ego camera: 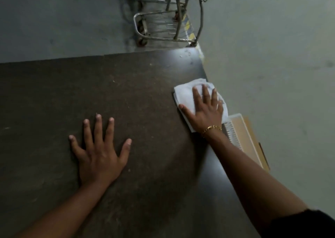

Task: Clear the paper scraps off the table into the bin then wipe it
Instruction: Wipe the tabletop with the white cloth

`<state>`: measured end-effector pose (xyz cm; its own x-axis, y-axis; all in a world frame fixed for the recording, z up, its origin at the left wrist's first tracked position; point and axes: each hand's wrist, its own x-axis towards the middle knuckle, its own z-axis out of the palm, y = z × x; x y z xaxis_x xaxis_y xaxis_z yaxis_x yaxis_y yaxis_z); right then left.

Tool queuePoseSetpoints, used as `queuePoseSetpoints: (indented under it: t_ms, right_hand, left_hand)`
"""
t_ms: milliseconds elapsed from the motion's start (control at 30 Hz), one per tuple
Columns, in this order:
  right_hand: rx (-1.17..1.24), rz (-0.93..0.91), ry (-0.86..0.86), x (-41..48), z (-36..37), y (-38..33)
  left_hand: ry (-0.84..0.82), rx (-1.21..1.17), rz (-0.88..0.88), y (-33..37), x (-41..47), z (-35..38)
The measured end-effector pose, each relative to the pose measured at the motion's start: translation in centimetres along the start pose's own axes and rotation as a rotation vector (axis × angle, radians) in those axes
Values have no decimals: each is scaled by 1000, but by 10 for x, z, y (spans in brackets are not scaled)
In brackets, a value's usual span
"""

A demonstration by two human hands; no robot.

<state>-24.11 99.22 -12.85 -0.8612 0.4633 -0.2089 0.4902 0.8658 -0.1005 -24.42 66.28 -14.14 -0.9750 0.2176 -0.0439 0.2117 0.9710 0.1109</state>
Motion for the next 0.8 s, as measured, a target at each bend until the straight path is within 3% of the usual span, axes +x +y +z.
queuePoseSetpoints:
  t_ms: [200, 367, 567, 800]
  right_hand:
    - [-19, 60, -19, -167, 25, 59]
    - [31, 261, -2, -288, 47, 93]
    - [65, 430, 18, -356, 65, 82]
    - [90, 369, 28, -407, 78, 57]
  left_hand:
    - [-9, -58, -9, 2, -2, 2]
    - [-35, -76, 22, -1, 0, 3]
    - [-186, -16, 71, -4, 0, -8]
    - [-411, 56, 347, -81, -45, -27]
